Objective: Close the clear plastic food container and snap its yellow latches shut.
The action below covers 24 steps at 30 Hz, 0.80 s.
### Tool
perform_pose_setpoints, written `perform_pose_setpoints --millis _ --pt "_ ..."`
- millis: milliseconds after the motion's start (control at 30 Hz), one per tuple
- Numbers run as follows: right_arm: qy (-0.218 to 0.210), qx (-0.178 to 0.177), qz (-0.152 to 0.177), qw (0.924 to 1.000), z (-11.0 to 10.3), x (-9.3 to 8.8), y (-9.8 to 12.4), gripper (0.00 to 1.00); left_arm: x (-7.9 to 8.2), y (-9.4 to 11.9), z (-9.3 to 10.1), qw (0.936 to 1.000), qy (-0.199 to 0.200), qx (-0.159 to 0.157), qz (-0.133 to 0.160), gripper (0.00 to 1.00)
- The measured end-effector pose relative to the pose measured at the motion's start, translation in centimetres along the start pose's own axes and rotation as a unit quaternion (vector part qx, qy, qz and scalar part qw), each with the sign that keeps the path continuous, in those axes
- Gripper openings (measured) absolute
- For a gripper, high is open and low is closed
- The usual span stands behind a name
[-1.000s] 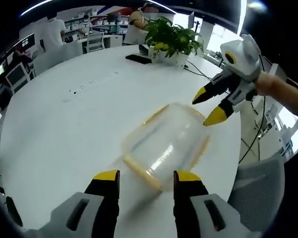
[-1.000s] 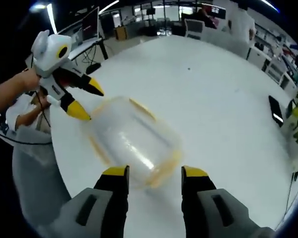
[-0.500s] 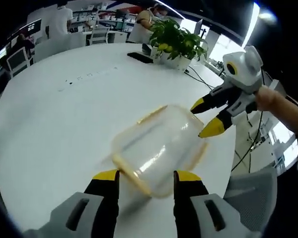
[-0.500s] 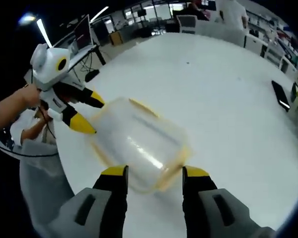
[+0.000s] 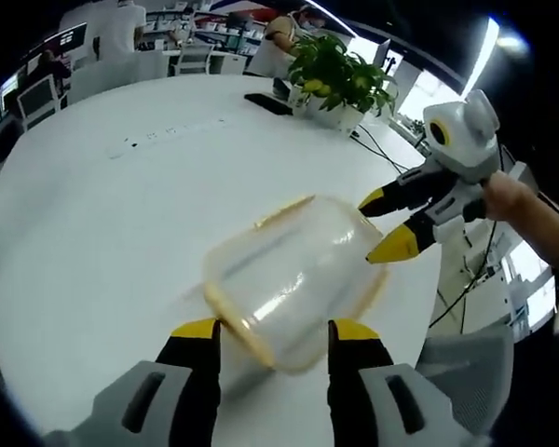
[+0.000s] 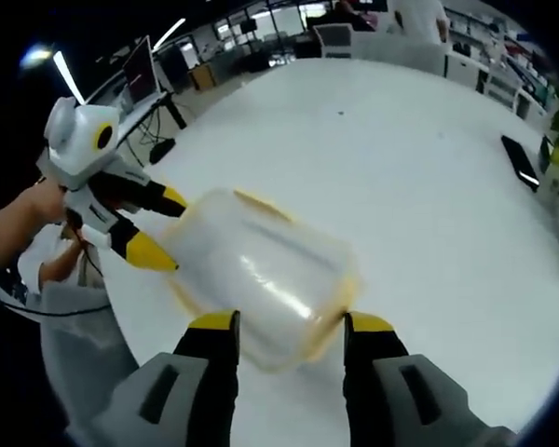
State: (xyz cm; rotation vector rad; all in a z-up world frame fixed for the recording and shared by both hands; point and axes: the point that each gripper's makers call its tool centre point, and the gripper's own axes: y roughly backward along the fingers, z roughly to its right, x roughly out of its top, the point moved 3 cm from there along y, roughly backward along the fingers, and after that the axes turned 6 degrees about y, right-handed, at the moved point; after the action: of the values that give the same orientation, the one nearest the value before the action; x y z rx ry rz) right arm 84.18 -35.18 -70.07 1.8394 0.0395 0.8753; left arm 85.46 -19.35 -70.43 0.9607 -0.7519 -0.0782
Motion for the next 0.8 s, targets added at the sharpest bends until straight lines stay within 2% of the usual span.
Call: perform_pose_setpoints --millis 167,200,233,800 --pt "-0.035 -0.006 -0.001 0.9994 -0.04 0.26 -0.35 0.37 0.22 -0.35 0.12 0.9995 0.03 0.004 -0.006 0.37" --pt "-0.059 -0.016 0.008 0.9981 0.08 0.23 -0.74 0.36 -0.18 -0.2 -0.18 0.9984 0.05 0.018 -0.022 0.37" --pt "-0.045 -0.012 -0.003 0.9989 0.03 0.09 -0.73 0.36 0.15 -0.52 0.2 0.9982 0.058 0.001 -0.012 0.37" --pt "-0.051 -0.018 0.0 0.9986 -0.09 0.26 -0.42 0.37 0.14 -0.58 0.2 0.9986 0.052 0.001 -0.006 0.38"
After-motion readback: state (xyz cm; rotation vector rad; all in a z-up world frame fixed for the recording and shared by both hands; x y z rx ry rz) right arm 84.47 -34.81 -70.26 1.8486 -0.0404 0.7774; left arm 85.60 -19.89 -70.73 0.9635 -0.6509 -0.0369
